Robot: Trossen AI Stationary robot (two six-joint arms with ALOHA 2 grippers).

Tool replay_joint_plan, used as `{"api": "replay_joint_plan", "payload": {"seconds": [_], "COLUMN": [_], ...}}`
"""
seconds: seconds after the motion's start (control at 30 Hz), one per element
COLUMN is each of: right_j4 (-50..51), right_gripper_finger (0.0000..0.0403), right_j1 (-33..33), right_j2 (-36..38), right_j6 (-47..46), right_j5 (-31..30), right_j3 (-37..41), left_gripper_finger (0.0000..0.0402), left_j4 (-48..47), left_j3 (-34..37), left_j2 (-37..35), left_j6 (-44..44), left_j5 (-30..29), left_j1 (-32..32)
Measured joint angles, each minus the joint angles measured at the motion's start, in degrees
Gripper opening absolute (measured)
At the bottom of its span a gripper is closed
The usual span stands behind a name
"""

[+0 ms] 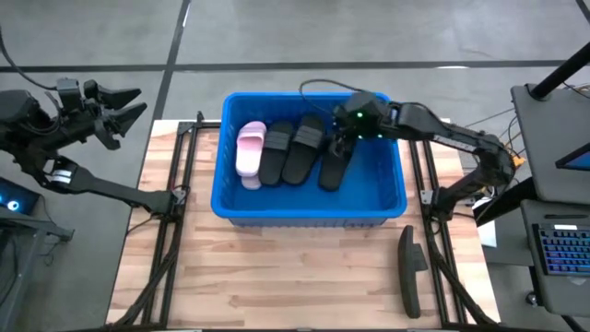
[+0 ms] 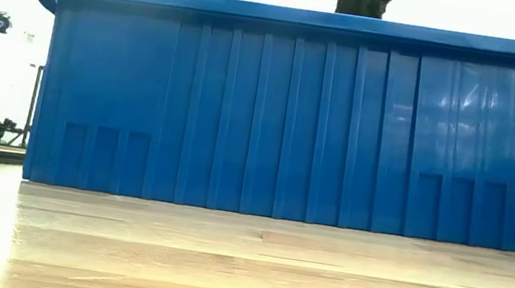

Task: Pick and place slides into bin
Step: Put the black slipper into the blue bin

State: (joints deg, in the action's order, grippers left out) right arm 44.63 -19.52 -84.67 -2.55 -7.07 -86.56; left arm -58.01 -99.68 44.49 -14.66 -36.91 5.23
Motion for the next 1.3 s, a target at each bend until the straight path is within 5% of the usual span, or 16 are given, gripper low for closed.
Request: {"api": "replay_joint_plan", "payload": {"seconds": [0.33, 0.63, 1.0, 1.3], "right_j4": [17.0, 44.2, 45.1, 45.1], "right_gripper_finger": [0.017, 0.0141, 0.0095, 0.0057], "right_j1": [14.8, 34.2, 56.4, 68.5], "right_j2": [1.4, 1.4, -1.6, -9.6], "right_j6": [-23.1, -58.8, -100.6, -112.1], "right_j5": [10.2, 10.5, 10.6, 14.9], "right_j3": [-16.1, -15.6, -8.5, -5.1], "left_gripper_finger": [0.026, 0.026, 0.026, 0.026], "left_j4": [-1.8, -1.6, -1.6, -1.6], "left_j3": [2.6, 3.6, 3.6, 3.6], "left_j2": [-0.4, -0.3, -0.8, -0.8], "left_j6": [0.1, 0.0, 0.0, 0.0], "left_j5": [0.3, 0.6, 6.2, 6.8], "left_j1": [0.0, 0.0, 0.0, 0.0]}}
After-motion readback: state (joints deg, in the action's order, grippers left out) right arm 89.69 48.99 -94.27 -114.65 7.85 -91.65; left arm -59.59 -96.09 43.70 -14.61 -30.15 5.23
